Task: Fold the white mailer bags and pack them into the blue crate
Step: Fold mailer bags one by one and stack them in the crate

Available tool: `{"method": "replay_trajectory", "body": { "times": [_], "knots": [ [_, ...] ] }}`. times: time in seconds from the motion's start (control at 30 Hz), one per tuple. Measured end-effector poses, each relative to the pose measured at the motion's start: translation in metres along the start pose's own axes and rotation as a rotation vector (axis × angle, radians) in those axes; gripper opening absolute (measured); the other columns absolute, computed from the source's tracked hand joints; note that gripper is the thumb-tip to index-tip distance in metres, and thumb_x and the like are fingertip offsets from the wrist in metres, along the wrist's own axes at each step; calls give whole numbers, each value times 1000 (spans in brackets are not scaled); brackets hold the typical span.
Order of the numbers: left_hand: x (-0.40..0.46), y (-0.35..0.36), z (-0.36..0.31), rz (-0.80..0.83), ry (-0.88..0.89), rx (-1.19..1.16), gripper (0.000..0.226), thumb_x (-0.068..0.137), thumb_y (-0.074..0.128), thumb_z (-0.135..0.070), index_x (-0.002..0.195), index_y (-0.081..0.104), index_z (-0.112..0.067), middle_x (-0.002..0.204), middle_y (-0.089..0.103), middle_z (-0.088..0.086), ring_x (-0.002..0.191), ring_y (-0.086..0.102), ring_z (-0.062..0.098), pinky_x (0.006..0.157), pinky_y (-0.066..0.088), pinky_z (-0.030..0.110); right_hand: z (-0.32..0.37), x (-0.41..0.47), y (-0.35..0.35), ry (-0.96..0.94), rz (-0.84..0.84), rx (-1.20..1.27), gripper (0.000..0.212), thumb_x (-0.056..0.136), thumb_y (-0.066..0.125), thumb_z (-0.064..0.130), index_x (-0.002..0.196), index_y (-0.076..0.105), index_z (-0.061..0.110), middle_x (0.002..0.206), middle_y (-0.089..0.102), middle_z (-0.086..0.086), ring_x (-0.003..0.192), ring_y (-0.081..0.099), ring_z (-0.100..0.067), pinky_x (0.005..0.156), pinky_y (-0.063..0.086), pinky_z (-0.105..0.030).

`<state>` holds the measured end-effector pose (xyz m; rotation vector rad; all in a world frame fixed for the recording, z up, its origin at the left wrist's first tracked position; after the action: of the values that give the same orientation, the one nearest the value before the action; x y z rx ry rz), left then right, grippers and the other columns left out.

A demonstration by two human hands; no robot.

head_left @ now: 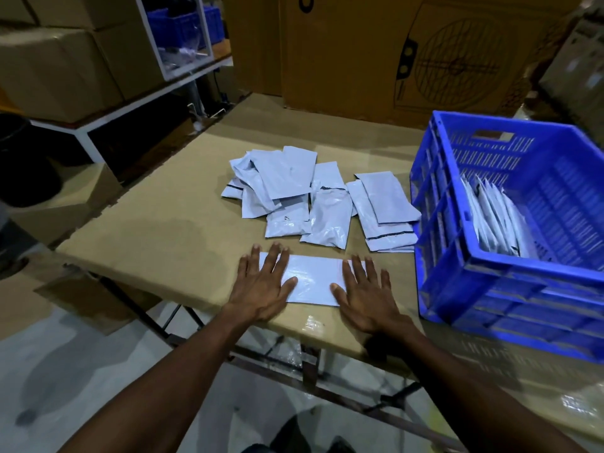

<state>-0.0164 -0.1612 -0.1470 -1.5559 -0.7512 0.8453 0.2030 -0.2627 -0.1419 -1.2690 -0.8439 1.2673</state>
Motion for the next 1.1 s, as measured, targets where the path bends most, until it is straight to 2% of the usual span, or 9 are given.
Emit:
{"method": "replay_trajectory", "body": {
  "times": [0.07,0.13,0.2,0.33,0.47,0.7,0.83,0.93,1.1],
  "knots": [
    [-1,-12,-9,-88,48,28,69,104,19,-52,159,23,-11,166,20,7,153,17,34,122,6,52,9,1,-4,-51,-112,-30,68,101,12,53,157,17,15,166,10,-6,152,4,-32,119,1,-59],
    [3,-14,-28,-131,170,50,58,99,31,-35,137,58,0,140,59,16,131,55,32,114,31,46,28,7,-6,-168,-180,3,68,99,10,46,154,29,11,163,24,-9,150,18,-31,119,14,-59],
    [6,-9,-42,-127,238,-30,53,93,34,-25,126,65,1,127,68,19,118,65,32,104,48,44,44,13,-3,-251,-131,92,73,96,3,48,156,23,12,164,20,-8,152,16,-26,121,15,-53],
    [2,-2,-41,-129,121,-106,68,99,12,-42,151,44,-12,157,42,6,147,35,28,121,24,46,34,14,5,-209,-96,9,90,86,-22,66,159,11,25,167,8,1,153,4,-22,122,2,-50],
    [-3,-3,-27,-48,10,-33,77,92,-2,-60,160,18,-31,169,10,-7,155,3,29,124,8,47,9,14,9,-117,-70,-30,69,96,0,63,158,4,33,167,-3,1,153,-5,-24,121,-1,-54],
    [-7,0,-18,19,-76,-44,66,101,14,-65,160,-2,-39,168,-13,-12,152,-17,37,123,-2,53,3,1,1,-43,-94,84,98,82,18,88,158,-1,28,164,-22,-6,151,-17,-27,117,-7,-57],
    [2,1,-15,51,-39,-25,65,101,14,-64,159,-4,-40,168,-14,-11,152,-16,40,122,-4,56,5,-11,-3,-384,-304,141,58,90,50,63,134,49,25,163,20,-6,150,19,-26,114,19,-65],
    [6,0,-13,63,-31,-34,67,100,12,-65,159,-6,-39,168,-16,-11,151,-20,40,121,-6,57,6,-10,1,-501,-414,83,18,95,58,36,102,63,21,148,50,-7,141,39,-30,107,32,-64],
    [-11,-4,-12,-62,110,-119,94,82,4,-87,160,-7,-36,167,-18,-10,152,-25,23,119,-8,54,11,-5,-11,-512,-455,-19,26,96,45,30,99,66,16,139,58,-7,135,47,-30,107,36,-58]
  ]
}}
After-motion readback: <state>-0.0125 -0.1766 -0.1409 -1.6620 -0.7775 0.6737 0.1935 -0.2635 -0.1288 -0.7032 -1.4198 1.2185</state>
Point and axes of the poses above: each hand's wrist, its own x-axis towards the middle knuckle, its own y-axis out of the palm, z = x × y, the point moved 2 cm from there along x, towards the middle knuckle
